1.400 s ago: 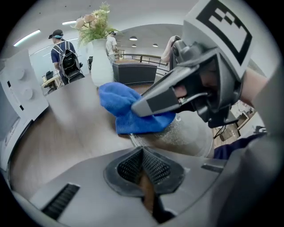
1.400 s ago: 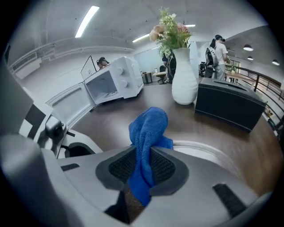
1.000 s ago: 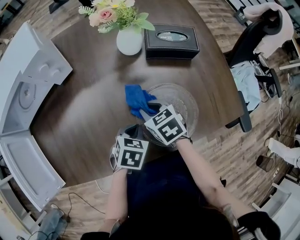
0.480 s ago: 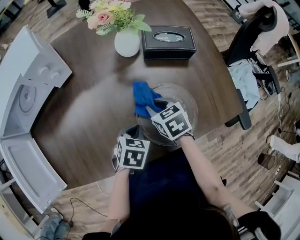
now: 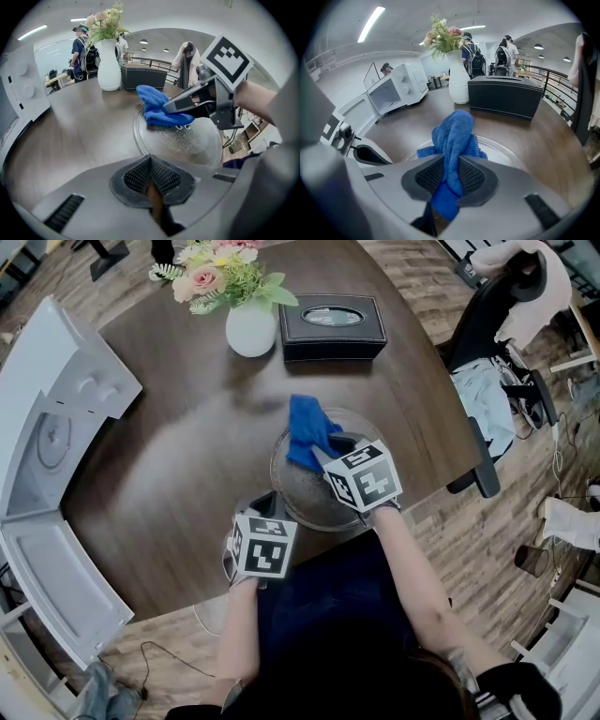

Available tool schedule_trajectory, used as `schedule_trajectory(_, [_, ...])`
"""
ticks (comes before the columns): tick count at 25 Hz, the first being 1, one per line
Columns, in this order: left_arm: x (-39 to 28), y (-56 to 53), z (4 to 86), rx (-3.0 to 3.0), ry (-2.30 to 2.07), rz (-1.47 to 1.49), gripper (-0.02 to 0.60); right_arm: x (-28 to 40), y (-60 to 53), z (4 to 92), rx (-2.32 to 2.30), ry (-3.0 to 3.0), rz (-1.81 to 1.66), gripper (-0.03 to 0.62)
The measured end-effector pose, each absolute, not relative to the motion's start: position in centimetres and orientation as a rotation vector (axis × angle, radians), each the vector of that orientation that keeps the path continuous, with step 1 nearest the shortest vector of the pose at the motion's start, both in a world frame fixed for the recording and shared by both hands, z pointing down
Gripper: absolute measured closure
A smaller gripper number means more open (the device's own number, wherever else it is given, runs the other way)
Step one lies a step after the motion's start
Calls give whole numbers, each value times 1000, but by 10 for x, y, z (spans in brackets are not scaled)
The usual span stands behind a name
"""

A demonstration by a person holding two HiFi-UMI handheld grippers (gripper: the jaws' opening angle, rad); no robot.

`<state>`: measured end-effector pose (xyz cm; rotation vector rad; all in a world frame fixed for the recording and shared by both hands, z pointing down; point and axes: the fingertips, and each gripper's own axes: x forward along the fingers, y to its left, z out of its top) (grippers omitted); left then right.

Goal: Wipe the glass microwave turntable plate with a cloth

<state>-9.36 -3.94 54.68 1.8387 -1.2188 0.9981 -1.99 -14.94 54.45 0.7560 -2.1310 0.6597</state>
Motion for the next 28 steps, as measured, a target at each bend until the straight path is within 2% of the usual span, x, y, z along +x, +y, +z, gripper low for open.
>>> schedule_trajectory(28, [-93, -41, 545, 1856, -1226, 1002, 580, 98, -171, 526, 1162, -2015, 824, 519])
